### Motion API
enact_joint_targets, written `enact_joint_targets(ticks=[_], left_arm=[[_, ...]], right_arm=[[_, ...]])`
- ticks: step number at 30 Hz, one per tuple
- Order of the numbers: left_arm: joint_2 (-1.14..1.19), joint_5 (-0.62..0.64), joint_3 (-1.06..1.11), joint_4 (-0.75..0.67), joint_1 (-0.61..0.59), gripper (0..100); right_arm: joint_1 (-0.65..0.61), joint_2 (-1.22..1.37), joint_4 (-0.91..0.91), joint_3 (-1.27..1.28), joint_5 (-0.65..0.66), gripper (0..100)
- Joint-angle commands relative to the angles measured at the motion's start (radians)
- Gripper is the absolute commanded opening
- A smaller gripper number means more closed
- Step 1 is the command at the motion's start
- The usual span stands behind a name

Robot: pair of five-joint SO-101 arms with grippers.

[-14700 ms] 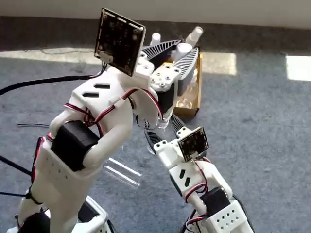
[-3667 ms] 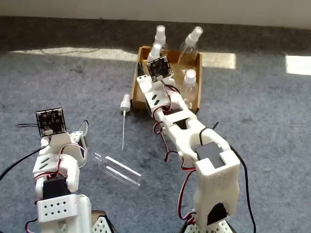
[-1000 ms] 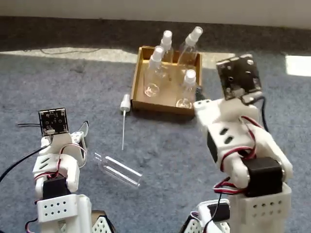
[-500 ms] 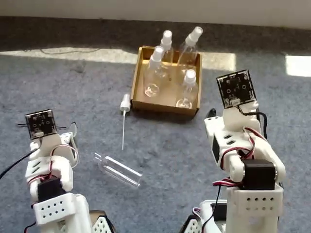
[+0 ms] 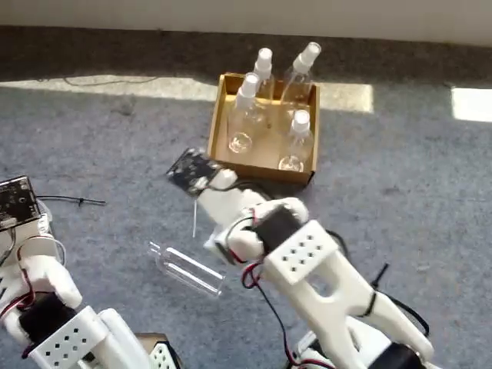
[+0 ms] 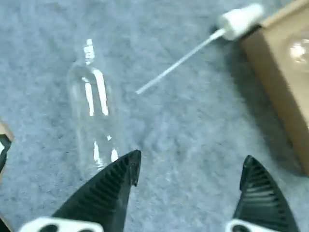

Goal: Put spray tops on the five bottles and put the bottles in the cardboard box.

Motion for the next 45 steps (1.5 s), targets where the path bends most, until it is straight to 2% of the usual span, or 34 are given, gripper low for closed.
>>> enact_joint_targets(ticks=[1, 6, 12, 19, 23, 28, 31, 37, 45], left_arm=[[0.147, -0.092, -0.133, 0.014, -0.045, 23], [0.532, -0.186, -0.36, 0.012, -0.16, 23], [0.983, -0.204, -0.697, 0.018, -0.259, 23], [1.3, -0.206, -0.912, 0.017, -0.303, 23], [1.377, -0.206, -0.952, 0.015, -0.303, 23], [1.385, -0.206, -0.951, 0.015, -0.297, 23], [1.385, -0.206, -0.944, 0.015, -0.292, 23], [1.389, -0.206, -0.944, 0.018, -0.28, 23], [1.389, -0.206, -0.944, 0.018, -0.282, 23]], right_arm=[[-0.087, 0.142, -0.097, -0.081, -0.012, 29.7], [-0.122, 0.288, -0.191, -0.16, -0.068, 37.8], [-0.176, 0.437, -0.242, -0.268, -0.114, 38.2], [-0.202, 0.518, -0.291, -0.286, -0.14, 38.2], [-0.197, 0.452, -0.283, -0.286, -0.135, 38.2], [-0.217, 0.314, -0.133, -0.285, -0.133, 38.2], [-0.242, 0.274, -0.104, -0.28, -0.133, 38.2], [-0.291, 0.318, -0.104, -0.262, -0.14, 38.2], [-0.268, 0.469, -0.176, -0.251, -0.14, 38.2]])
